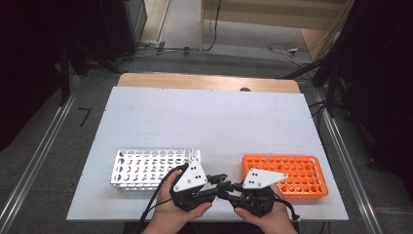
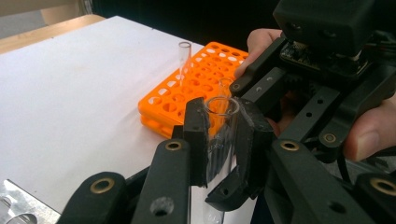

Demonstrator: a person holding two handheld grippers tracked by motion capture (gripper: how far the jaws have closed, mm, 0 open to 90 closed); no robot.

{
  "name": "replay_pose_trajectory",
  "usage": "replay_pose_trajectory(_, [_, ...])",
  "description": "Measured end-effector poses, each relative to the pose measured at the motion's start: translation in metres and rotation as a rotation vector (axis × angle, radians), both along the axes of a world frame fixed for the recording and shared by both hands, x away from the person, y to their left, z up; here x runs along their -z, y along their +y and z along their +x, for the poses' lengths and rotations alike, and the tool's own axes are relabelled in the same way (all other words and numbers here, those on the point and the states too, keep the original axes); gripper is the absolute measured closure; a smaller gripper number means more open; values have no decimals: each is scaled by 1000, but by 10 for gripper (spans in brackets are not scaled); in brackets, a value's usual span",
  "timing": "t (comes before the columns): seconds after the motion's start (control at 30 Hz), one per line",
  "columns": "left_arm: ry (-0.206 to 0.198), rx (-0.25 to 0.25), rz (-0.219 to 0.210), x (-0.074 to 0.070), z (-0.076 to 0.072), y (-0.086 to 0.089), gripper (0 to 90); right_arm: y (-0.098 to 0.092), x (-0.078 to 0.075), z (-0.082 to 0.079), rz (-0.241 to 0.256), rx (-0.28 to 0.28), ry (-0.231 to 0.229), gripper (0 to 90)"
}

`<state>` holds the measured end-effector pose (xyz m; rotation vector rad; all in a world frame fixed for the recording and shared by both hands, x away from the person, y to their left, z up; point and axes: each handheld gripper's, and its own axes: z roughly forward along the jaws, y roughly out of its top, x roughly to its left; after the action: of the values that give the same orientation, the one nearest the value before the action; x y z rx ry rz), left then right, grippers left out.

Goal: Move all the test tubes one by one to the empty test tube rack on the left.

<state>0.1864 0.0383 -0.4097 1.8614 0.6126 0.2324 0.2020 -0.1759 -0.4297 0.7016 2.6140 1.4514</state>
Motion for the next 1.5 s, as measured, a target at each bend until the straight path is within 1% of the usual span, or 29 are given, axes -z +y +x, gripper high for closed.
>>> replay_pose_trajectory(0.1, [0,1,-7,-2,1,2,759,-2,-1,0,10,-2,-10,615])
replay_pose_trajectory(0.2, [0,-5,-12,-3,3,5,759,-5,-2,1,14,-8,-26,518])
replay_pose_trajectory(0.23, [-2,-5,-16,-4,4,6,760,-6,-3,1,16,-2,-33,486])
replay_pose_trajectory(0.37, [4,-15,-24,-5,6,10,760,-11,-5,3,36,11,-39,371])
replay_pose_trajectory(0.53, [-3,-33,-23,-8,9,16,760,-16,-9,3,51,8,-47,216])
replay_pose_trajectory(0.63, [-17,-45,-13,-11,10,20,760,-18,-10,3,52,22,-55,148])
replay_pose_trajectory(0.73, [-23,-60,-13,-13,12,24,760,-20,-12,3,51,46,-59,65])
replay_pose_trajectory(0.83, [-29,-70,-10,-16,14,28,760,-23,-13,5,54,58,-63,7])
replay_pose_trajectory(1.03, [-36,-95,-24,-22,19,36,760,-32,-18,7,74,70,-67,0])
replay_pose_trajectory(1.17, [-45,-113,-26,-27,23,44,760,-40,-20,8,76,93,-77,0])
replay_pose_trajectory(1.27, [-41,-130,-35,-30,27,51,760,-48,-21,10,71,110,-82,0])
replay_pose_trajectory(1.5, [-44,-167,-52,-35,36,66,760,-65,-24,18,73,147,-91,0])
